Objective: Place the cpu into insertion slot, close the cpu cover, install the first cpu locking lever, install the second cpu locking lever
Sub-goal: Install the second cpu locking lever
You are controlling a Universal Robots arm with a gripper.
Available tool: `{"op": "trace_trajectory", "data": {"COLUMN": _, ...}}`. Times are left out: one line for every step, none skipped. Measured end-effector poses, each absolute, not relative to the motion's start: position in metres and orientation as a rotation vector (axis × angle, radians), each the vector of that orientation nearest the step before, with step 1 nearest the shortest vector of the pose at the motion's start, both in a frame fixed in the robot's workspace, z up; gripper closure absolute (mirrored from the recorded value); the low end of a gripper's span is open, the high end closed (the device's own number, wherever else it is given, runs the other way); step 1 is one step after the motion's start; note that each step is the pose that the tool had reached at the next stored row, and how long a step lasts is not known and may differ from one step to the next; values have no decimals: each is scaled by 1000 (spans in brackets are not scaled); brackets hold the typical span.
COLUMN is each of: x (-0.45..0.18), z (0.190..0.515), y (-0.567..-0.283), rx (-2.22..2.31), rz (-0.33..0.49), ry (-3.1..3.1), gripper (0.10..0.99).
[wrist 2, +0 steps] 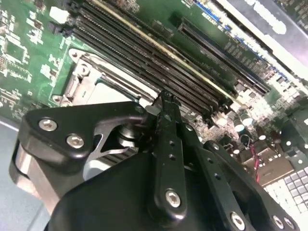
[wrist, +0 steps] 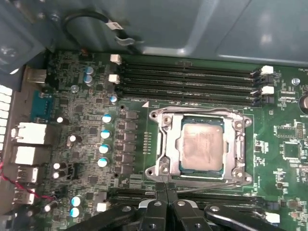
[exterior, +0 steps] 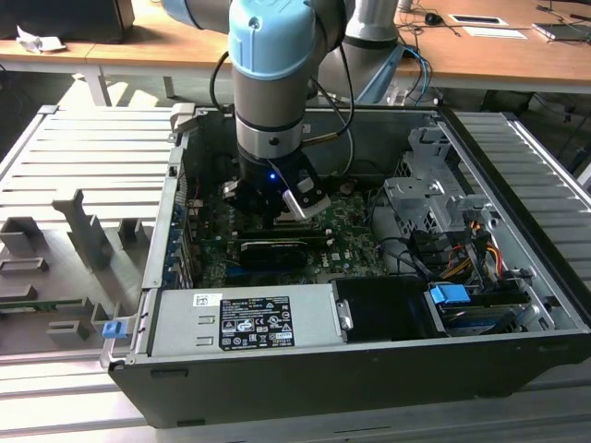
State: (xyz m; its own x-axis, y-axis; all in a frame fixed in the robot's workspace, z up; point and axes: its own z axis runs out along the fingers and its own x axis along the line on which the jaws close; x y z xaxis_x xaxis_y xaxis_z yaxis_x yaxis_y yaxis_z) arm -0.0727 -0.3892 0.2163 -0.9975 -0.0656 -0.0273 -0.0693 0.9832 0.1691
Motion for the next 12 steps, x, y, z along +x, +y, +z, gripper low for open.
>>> {"op": "trace_trajectory", "data": {"x": -73, "z": 216, "y": -390, "rx": -106, "rz": 276, "ry": 3106, "gripper": 980}}
{"op": "trace_trajectory", "data": {"x": -73, "z": 215, "y": -390, "rx": -106, "rz": 284, "ry": 3105, "gripper": 980}}
{"op": "trace_trajectory", "data": {"x": -73, "z": 214, "y": -391, "rx": -105, "rz": 295, "ry": 3104, "gripper": 980}}
{"op": "trace_trajectory", "data": {"x": -73, "z": 214, "y": -391, "rx": -105, "rz": 309, "ry": 3102, "gripper": 980}}
{"op": "trace_trajectory", "data": {"x": -74, "z": 213, "y": -391, "rx": -105, "rz": 316, "ry": 3101, "gripper": 980}}
{"op": "trace_trajectory", "data": {"x": -74, "z": 212, "y": -391, "rx": -105, "rz": 321, "ry": 3100, "gripper": 980}}
{"op": "trace_trajectory", "data": {"x": -74, "z": 211, "y": -392, "rx": -105, "rz": 323, "ry": 3100, "gripper": 980}}
{"op": "trace_trajectory", "data": {"x": -74, "z": 209, "y": -392, "rx": -105, "rz": 326, "ry": 3100, "gripper": 980}}
{"op": "trace_trajectory", "data": {"x": -75, "z": 208, "y": -392, "rx": -105, "rz": 329, "ry": 3099, "gripper": 980}}
{"op": "trace_trajectory", "data": {"x": -76, "z": 206, "y": -394, "rx": -105, "rz": 342, "ry": 3098, "gripper": 980}}
{"op": "trace_trajectory", "data": {"x": -76, "z": 206, "y": -394, "rx": -105, "rz": 349, "ry": 3097, "gripper": 980}}
{"op": "trace_trajectory", "data": {"x": -77, "z": 205, "y": -395, "rx": -105, "rz": 356, "ry": 3096, "gripper": 980}}
